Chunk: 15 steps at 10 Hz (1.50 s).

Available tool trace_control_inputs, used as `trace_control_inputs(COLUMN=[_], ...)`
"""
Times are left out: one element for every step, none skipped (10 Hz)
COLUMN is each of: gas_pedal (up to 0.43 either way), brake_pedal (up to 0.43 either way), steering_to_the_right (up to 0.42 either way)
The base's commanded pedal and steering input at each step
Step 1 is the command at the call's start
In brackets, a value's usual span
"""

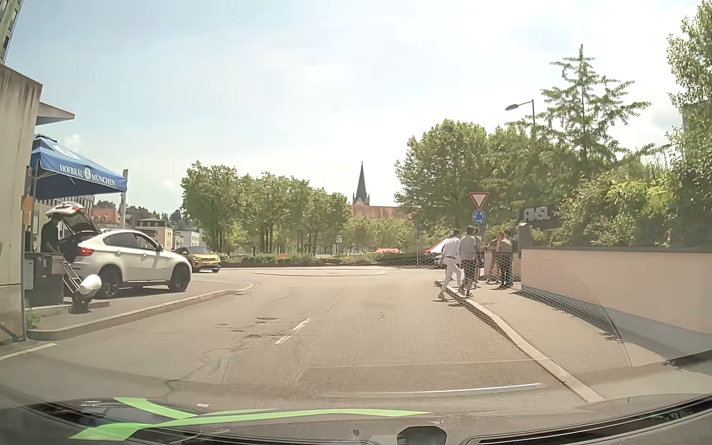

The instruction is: Follow the waypoints while adhering to traffic rules and regulations

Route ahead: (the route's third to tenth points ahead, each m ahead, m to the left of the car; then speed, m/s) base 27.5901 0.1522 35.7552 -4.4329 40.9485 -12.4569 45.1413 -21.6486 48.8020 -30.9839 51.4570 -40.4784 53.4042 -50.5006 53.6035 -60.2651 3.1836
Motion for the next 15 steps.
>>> trace_control_inputs(gas_pedal=[0.020, 0.000, 0.000, 0.000, 0.000, 0.000, 0.000, 0.000, 0.000, 0.000, 0.000, 0.000, 0.000, 0.000, 0.000], brake_pedal=[0.000, 0.000, 0.000, 0.000, 0.000, 0.000, 0.000, 0.000, 0.000, 0.000, 0.000, 0.000, 0.000, 0.000, 0.000], steering_to_the_right=[0.029, 0.024, 0.022, 0.022, 0.024, 0.024, 0.024, 0.023, 0.019, 0.015, 0.015, 0.015, 0.015, 0.012, 0.007])
